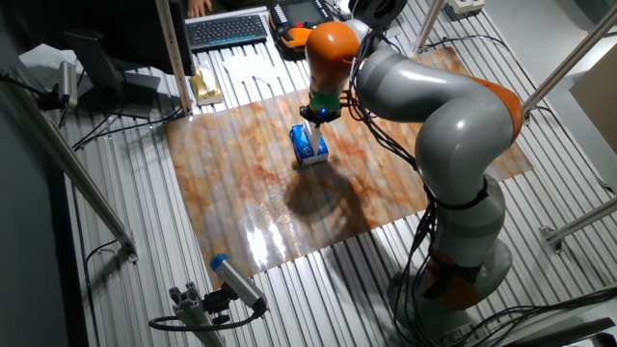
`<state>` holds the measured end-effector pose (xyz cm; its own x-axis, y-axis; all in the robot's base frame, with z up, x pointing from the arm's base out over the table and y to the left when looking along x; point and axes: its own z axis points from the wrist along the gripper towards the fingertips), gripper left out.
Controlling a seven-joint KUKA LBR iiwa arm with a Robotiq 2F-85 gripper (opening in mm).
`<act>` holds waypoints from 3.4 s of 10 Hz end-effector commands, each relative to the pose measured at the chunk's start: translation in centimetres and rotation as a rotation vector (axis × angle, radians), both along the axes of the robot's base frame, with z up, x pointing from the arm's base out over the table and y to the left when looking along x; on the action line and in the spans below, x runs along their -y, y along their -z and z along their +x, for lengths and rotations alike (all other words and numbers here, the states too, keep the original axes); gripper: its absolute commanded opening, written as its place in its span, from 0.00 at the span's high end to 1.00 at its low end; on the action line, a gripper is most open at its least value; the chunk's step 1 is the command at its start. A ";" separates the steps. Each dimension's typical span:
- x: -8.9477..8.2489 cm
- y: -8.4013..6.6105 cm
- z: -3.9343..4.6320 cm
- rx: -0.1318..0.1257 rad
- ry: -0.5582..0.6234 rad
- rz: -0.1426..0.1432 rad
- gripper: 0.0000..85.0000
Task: Pull out a napkin
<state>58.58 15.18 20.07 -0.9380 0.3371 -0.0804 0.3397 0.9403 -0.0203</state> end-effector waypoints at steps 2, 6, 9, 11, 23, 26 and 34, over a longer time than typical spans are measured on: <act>0.3 -1.0 0.27 -0.008 -0.003 -0.001 1.00; 1.3 -3.9 0.95 -0.031 -0.018 -0.007 1.00; 3.0 -4.3 1.36 -0.027 -0.041 -0.004 1.00; 4.1 -4.3 1.38 -0.019 -0.057 -0.001 1.00; 10.7 -4.0 0.67 0.019 -0.145 0.015 1.00; 11.1 -3.9 0.48 0.021 -0.151 0.016 1.00; 13.0 -2.8 -0.57 0.042 -0.183 0.042 1.00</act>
